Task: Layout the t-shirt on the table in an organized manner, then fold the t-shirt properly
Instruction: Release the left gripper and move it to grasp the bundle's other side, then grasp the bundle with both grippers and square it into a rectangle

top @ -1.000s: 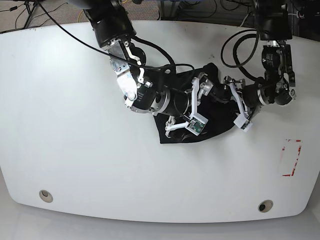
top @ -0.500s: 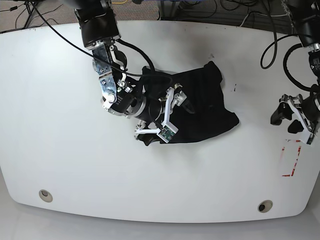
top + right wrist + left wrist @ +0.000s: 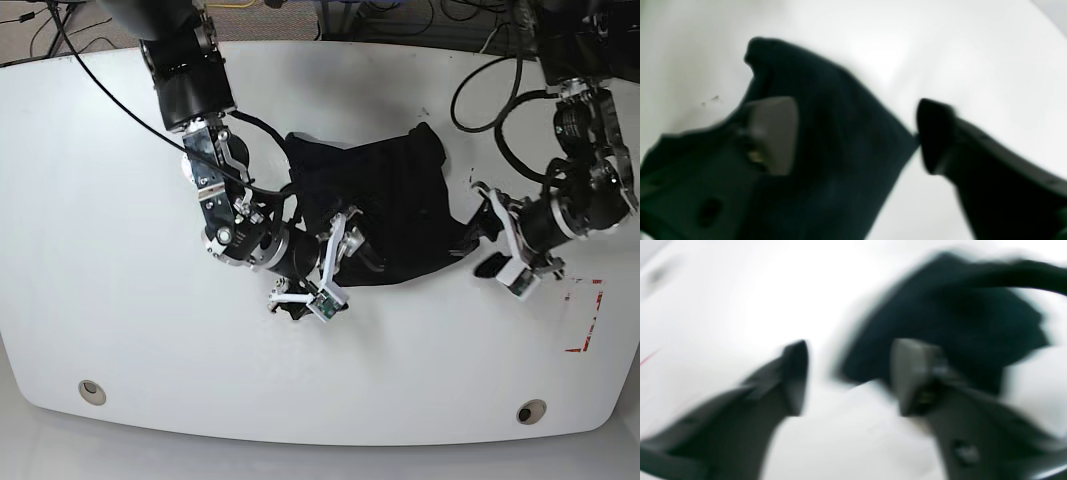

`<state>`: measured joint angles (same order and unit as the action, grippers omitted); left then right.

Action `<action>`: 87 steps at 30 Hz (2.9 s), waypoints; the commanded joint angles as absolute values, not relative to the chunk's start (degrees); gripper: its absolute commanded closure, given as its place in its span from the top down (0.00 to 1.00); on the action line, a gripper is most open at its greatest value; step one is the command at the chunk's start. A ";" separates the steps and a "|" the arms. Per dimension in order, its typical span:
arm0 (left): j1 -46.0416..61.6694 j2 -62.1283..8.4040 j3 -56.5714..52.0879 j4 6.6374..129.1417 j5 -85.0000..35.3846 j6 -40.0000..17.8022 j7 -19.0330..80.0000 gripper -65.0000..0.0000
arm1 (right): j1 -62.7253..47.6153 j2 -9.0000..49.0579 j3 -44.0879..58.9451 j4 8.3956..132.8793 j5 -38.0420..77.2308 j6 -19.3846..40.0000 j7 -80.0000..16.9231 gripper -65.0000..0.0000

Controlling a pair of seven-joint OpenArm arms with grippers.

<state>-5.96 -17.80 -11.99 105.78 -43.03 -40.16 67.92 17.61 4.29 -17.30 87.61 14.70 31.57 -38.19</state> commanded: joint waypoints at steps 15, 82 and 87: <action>1.27 -9.19 0.13 106.59 -35.91 -40.00 66.86 0.00 | 25.80 4.79 -17.19 69.49 15.25 31.87 -23.60 0.36; -2.77 -11.91 12.09 103.87 -27.91 -40.00 59.12 0.00 | 1.63 5.67 -2.15 92.70 15.25 31.69 -32.75 0.34; -2.33 -11.82 12.44 97.36 -22.99 -40.00 56.84 0.00 | 0.84 7.08 -2.07 87.60 15.25 31.78 -26.68 0.34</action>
